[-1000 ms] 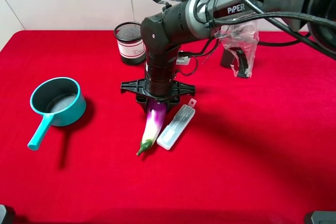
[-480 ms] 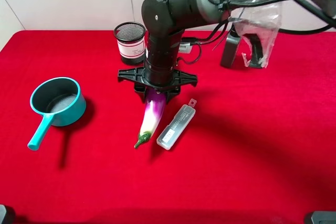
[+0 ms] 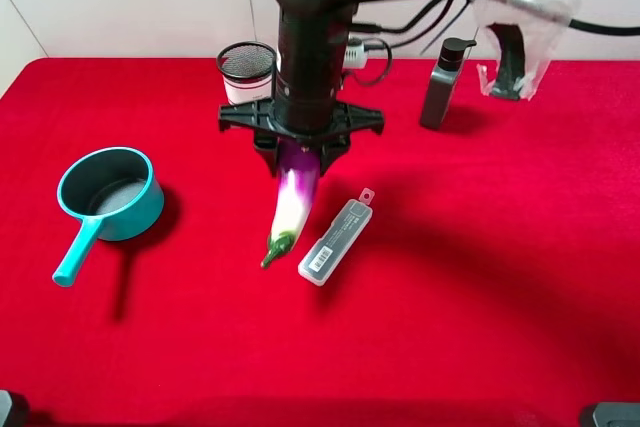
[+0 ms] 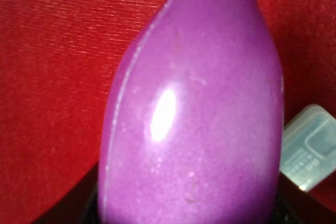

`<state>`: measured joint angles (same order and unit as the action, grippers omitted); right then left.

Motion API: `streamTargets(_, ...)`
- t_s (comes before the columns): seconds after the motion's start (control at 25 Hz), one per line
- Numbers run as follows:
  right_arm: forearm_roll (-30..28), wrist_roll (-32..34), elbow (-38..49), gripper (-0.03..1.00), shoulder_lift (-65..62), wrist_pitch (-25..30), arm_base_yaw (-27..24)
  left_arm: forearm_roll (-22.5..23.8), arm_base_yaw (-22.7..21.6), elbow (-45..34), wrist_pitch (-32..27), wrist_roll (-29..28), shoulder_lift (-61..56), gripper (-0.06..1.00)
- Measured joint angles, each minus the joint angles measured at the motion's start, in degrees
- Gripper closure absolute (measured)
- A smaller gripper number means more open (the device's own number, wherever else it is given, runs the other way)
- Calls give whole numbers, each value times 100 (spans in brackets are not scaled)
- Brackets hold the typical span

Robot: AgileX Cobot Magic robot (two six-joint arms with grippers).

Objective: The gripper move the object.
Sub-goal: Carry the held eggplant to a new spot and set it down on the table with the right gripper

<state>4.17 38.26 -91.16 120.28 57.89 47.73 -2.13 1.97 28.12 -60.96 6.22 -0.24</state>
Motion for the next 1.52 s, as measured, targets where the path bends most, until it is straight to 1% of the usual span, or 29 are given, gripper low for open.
streamTargets(0.2, -127, -153, -596, 59, -37, 601, -5, 0, 0, 0, 0, 0, 0, -4)
streamTargets(0.36, -136, -362, -1050, 59, -37, 1071, -135, 0, 0, 0, 0, 0, 0, -4)
streamTargets(0.48, -141, -550, -1273, 59, -71, 1128, -280, 0, 0, 0, 0, 0, 0, -4)
streamTargets(0.72, -131, -811, -1338, 59, -316, 1155, -637, 0, 0, 0, 0, 0, 0, -4)
streamTargets(1.24, -139, -1433, -1338, 59, -638, 1174, -1628, 0, 0, 0, 0, 0, 0, -4)
streamTargets(1.52, -139, -1639, -1338, 59, -638, 1174, -2157, 0, 0, 0, 0, 0, 0, -4)
